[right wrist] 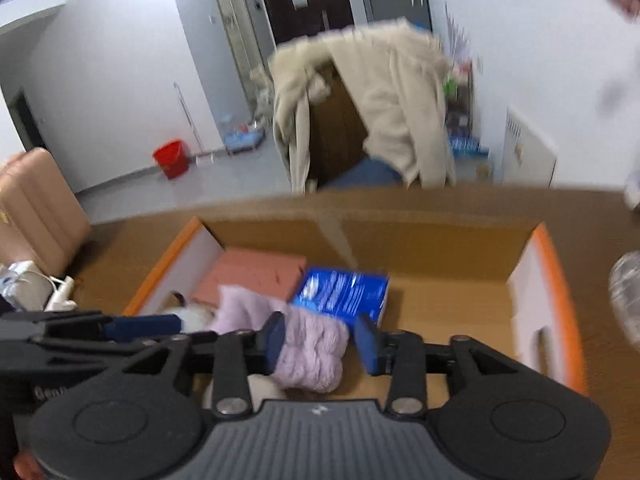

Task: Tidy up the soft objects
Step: 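Carry the lavender headband into the box and open both grippers, then grasp the white-and-yellow plush dog with the right gripper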

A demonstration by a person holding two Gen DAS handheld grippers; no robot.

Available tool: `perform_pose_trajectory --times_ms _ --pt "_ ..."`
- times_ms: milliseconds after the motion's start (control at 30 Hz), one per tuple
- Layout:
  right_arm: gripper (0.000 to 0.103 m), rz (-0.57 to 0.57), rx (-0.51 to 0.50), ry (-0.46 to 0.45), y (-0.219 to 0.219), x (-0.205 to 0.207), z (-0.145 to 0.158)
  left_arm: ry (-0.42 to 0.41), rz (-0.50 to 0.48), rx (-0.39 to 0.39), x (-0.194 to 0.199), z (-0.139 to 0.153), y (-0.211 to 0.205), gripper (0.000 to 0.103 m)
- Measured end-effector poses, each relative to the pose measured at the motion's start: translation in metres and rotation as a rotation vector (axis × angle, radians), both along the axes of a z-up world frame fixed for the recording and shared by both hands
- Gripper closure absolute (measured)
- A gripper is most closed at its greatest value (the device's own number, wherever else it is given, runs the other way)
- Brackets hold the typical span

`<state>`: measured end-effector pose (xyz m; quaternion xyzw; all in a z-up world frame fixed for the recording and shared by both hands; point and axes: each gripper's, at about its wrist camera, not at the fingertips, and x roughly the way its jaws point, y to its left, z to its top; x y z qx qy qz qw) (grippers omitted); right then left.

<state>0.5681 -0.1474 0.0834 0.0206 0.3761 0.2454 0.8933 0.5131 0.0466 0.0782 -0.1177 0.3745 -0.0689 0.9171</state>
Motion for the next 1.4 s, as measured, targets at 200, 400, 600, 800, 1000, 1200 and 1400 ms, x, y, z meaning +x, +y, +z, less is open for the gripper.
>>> perform_pose_trajectory --times_ms 200,400,600,800,1000,1200,1400 --pt "0.057 -0.031 0.003 -0.136 -0.046 -0.051 0.072 -0.126 0.018 0.055 -0.064 0.068 -0.008 0.03" --pt "0.054 -0.031 -0.034 -0.302 -0.091 -0.151 0.091 -0.228 0.037 0.08 -0.165 0.083 -0.027 0.027" --pt "0.04 0.004 -0.007 -0.398 -0.12 -0.28 0.041 -0.34 0.019 0.1 -0.281 0.042 -0.064 0.018" --pt "0.032 -0.125 0.077 -0.286 -0.148 -0.378 -0.022 -0.321 0.032 0.081 -0.371 -0.022 -0.092 0.014" --pt "0.032 -0.121 0.018 -0.273 -0.147 -0.377 -0.036 -0.32 -0.008 0.104 -0.362 -0.026 -0.111 0.016" --pt "0.033 -0.117 -0.013 -0.305 -0.139 -0.341 -0.035 -0.324 -0.035 0.119 -0.312 -0.017 -0.12 0.023" --pt "0.039 -0.098 -0.049 -0.298 -0.118 -0.264 -0.044 -0.26 -0.122 0.181 -0.202 -0.022 -0.136 0.035"
